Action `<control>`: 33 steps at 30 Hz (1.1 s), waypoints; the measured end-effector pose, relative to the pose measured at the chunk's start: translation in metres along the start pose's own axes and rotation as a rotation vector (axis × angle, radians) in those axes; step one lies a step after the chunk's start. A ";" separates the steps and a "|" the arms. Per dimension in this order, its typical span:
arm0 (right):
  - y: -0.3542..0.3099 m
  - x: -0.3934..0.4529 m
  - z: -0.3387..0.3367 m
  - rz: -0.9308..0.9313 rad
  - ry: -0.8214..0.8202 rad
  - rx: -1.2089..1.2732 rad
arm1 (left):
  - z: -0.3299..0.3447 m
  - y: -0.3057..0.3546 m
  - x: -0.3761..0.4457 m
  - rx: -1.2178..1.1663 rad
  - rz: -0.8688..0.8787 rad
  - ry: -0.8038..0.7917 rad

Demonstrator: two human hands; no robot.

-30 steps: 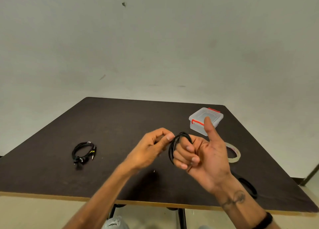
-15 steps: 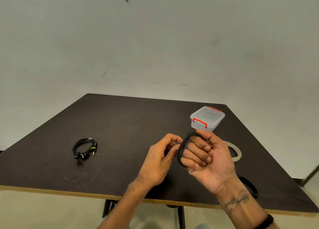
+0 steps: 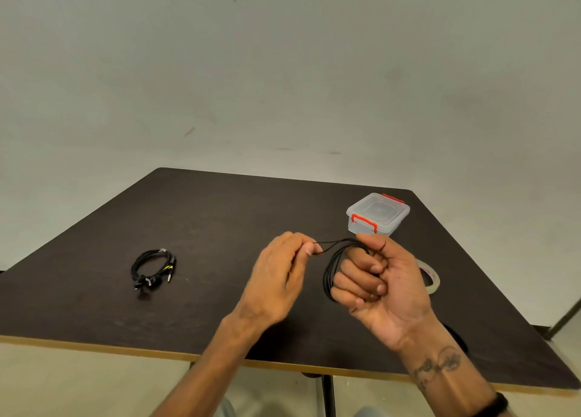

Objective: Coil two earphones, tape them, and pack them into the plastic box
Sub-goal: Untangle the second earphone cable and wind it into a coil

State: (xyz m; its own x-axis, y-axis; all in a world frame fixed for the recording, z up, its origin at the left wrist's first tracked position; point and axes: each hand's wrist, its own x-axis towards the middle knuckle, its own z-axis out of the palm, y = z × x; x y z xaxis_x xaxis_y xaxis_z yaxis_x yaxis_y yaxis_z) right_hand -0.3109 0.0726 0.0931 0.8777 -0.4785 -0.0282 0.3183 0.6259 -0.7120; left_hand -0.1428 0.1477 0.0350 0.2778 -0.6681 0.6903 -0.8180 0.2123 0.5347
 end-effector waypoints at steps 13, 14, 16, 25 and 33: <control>0.010 0.002 -0.010 -0.018 0.038 -0.058 | 0.012 0.038 -0.023 -0.736 -0.446 -0.386; 0.009 0.002 -0.010 -0.007 0.046 -0.079 | 0.013 0.037 -0.023 -0.721 -0.446 -0.374; 0.009 0.001 -0.010 0.019 0.060 -0.116 | 0.013 0.034 -0.023 -0.616 -0.442 -0.347; 0.005 0.009 -0.017 0.047 0.009 -0.084 | 0.011 0.034 -0.031 -0.111 -0.099 -0.025; 0.009 0.020 -0.024 -0.038 0.037 -0.047 | 0.011 0.036 -0.026 -0.024 -0.158 -0.037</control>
State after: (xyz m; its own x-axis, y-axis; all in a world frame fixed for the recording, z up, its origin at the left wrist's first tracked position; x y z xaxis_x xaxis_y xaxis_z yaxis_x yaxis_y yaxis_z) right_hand -0.2992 0.0536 0.0696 0.8512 -0.5243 -0.0254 0.3336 0.5776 -0.7451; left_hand -0.1847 0.1651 0.0307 0.3831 -0.7199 0.5788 -0.7533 0.1191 0.6467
